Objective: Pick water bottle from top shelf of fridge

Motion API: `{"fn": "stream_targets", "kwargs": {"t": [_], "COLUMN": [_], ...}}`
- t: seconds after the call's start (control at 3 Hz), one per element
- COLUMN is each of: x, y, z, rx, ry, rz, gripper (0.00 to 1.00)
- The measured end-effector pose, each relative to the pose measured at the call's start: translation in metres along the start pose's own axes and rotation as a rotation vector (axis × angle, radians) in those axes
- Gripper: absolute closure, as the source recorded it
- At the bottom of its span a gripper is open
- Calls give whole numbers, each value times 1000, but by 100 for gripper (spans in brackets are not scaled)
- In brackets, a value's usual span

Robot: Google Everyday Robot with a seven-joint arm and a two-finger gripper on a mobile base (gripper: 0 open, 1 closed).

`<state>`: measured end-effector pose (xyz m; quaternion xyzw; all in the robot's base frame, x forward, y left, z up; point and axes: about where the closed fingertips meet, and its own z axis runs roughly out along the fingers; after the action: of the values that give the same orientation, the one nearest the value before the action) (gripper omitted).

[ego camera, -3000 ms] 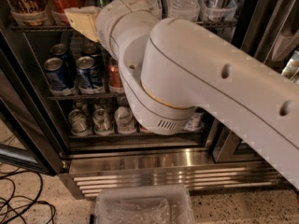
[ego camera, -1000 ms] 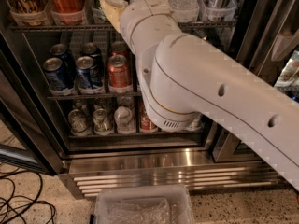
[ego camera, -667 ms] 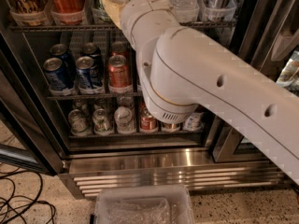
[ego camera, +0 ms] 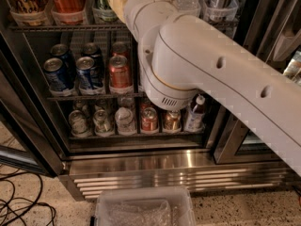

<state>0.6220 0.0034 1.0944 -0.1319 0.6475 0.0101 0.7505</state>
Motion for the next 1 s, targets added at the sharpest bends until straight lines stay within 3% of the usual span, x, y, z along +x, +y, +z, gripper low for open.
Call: {"fn": "stream_targets", "kwargs": {"t": [1.0], "x": [5], "y": [-14], "z": [31], "rx": [22], "ry": [46], "rz": [-35], "gripper": [28]}}
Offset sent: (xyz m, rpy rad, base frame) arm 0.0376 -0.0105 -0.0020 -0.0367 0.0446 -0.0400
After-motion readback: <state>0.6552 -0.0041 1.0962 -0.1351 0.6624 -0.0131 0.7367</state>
